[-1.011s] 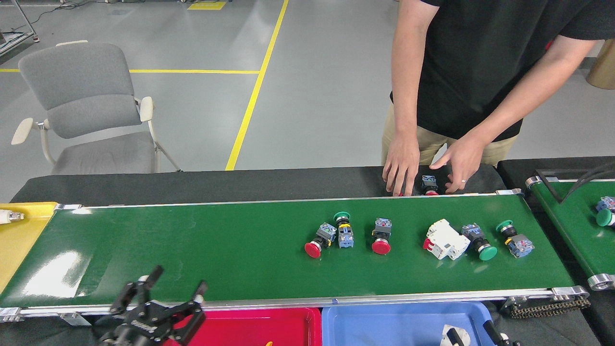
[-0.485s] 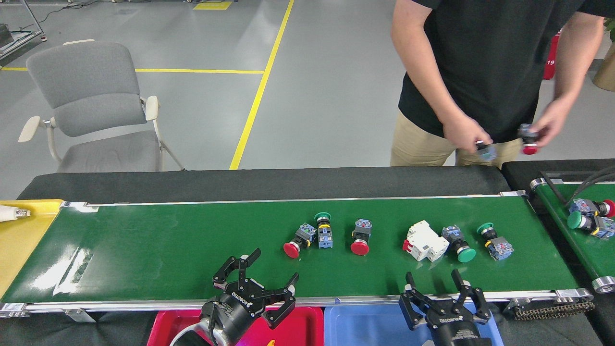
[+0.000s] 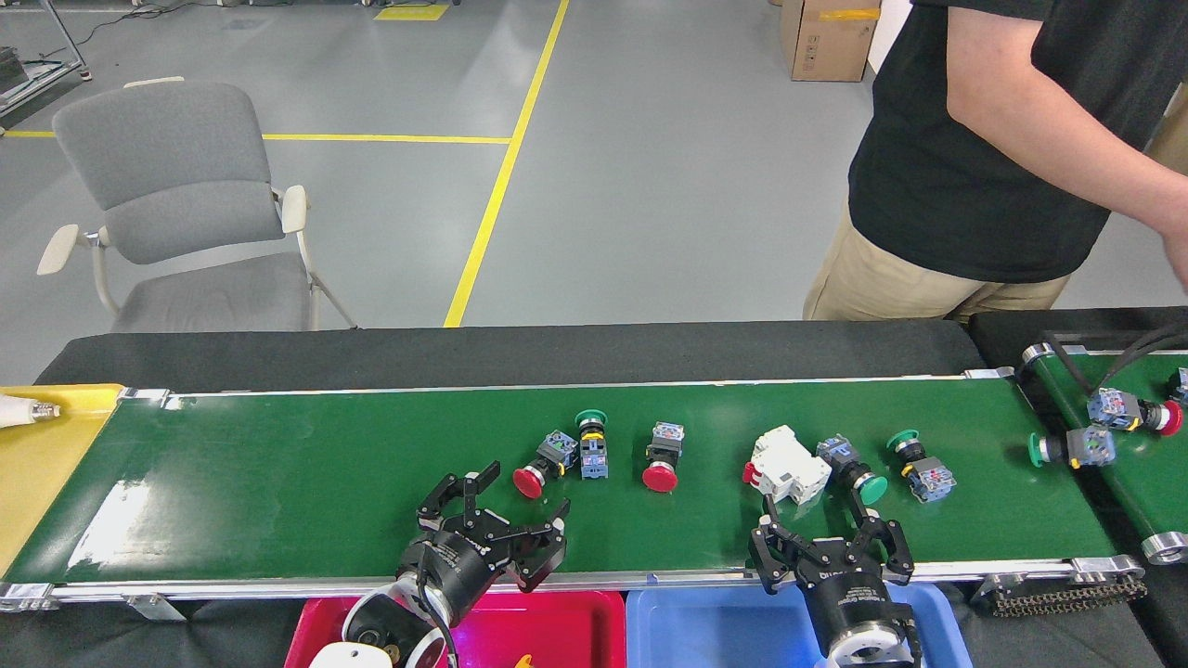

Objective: Pick switch part from conveyor to tray

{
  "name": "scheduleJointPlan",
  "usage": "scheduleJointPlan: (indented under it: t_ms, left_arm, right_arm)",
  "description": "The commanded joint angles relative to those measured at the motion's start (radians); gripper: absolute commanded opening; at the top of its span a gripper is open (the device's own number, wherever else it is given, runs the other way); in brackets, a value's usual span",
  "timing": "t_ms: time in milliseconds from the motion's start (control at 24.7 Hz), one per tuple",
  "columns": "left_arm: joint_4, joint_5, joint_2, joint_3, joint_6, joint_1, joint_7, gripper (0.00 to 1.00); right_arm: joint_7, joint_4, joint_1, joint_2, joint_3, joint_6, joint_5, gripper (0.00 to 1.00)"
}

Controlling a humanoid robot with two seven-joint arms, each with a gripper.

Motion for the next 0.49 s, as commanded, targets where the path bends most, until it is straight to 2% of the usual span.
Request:
scheduleJointPlan:
  t_ms: [0, 81, 121, 162, 202, 364, 404, 445]
  left_arm:
    - [0.005, 0.003, 0.0, 0.004, 0.015, -0.022, 0.012, 0.9]
    - [0.011, 0.004, 0.0, 0.004, 0.022, -0.024, 0.012, 0.75]
    - [0.012, 0.004, 0.0, 0.002, 0.022, -0.024, 0.012, 0.61]
    - [0.015, 0.006, 0.002, 0.002, 0.021, -0.024, 0.012, 0.41]
    - [0.027, 0.011, 0.002, 0.004, 0.022, -0.024, 0.012, 0.26]
    - [0.06, 0.023, -0.003, 0.042, 0.019, -0.024, 0.025, 0.11]
    - [0.058, 0.023, 0.0, 0.042, 0.018, -0.022, 0.048, 0.08]
    - [0.055, 0.023, 0.005, 0.042, 0.015, -0.016, 0.078, 0.06]
  right_arm:
    - [0.0, 0.01, -0.029, 0.007, 0.014, 0.003, 0.001, 0.99]
    - [0.0, 0.028, -0.05, 0.015, 0.028, 0.003, 0.001, 0.99]
    - [0.0, 0.04, -0.062, 0.019, 0.037, 0.003, 0.001, 0.99]
    - [0.0, 0.054, -0.078, 0.024, 0.045, 0.003, 0.001, 0.99]
    - [0.0, 0.072, -0.095, 0.03, 0.049, 0.003, 0.001, 0.99]
    - [0.0, 0.154, -0.171, 0.059, 0.068, 0.011, 0.001, 0.99]
    - [0.0, 0.172, -0.187, 0.061, 0.077, 0.011, 0.001, 0.94]
    - [0.0, 0.181, -0.197, 0.058, 0.089, 0.009, 0.001, 0.8]
